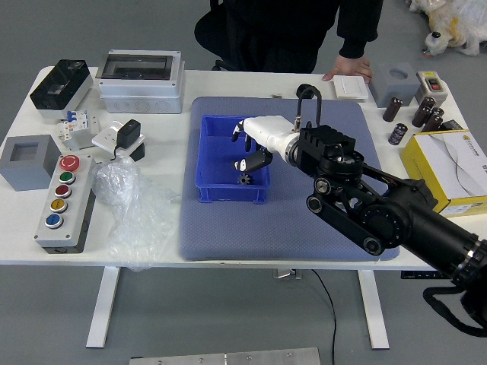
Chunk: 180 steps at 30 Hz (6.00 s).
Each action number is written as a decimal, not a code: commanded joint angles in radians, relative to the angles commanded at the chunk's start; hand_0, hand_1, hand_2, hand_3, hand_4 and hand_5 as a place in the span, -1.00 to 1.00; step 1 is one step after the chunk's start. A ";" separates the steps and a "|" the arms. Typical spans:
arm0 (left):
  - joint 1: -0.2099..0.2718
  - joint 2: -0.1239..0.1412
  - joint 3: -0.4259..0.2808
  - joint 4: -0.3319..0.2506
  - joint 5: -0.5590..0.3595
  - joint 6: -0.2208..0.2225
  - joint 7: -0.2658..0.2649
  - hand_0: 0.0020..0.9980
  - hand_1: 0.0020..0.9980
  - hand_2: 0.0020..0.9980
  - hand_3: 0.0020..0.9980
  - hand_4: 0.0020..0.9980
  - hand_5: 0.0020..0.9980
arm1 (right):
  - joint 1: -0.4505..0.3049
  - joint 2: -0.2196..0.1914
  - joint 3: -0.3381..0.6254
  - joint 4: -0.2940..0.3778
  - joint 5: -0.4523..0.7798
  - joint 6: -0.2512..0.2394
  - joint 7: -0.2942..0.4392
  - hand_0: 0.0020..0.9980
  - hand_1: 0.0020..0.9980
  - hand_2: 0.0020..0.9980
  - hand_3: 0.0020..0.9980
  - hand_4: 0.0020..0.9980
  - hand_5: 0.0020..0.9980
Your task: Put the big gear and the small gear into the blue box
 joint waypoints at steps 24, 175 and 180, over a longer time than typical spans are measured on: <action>-0.003 0.006 -0.029 0.000 0.012 0.001 0.000 0.72 0.66 0.65 0.55 0.20 -0.25 | 0.008 -0.250 -0.026 0.019 0.016 0.014 0.021 0.13 0.10 0.43 0.61 0.79 -0.07; -0.032 -0.018 -0.007 0.000 0.013 0.003 0.001 0.72 0.66 0.65 0.55 0.20 -0.25 | 0.048 -0.125 -0.160 -0.327 0.098 -0.038 0.063 -0.11 -0.17 0.14 0.25 0.42 -0.87; -0.031 -0.018 -0.005 0.000 0.013 0.003 0.001 0.72 0.66 0.65 0.55 0.20 -0.25 | 0.045 -0.125 -0.159 -0.327 0.089 -0.056 0.063 -0.09 -0.25 0.01 0.19 0.34 -0.88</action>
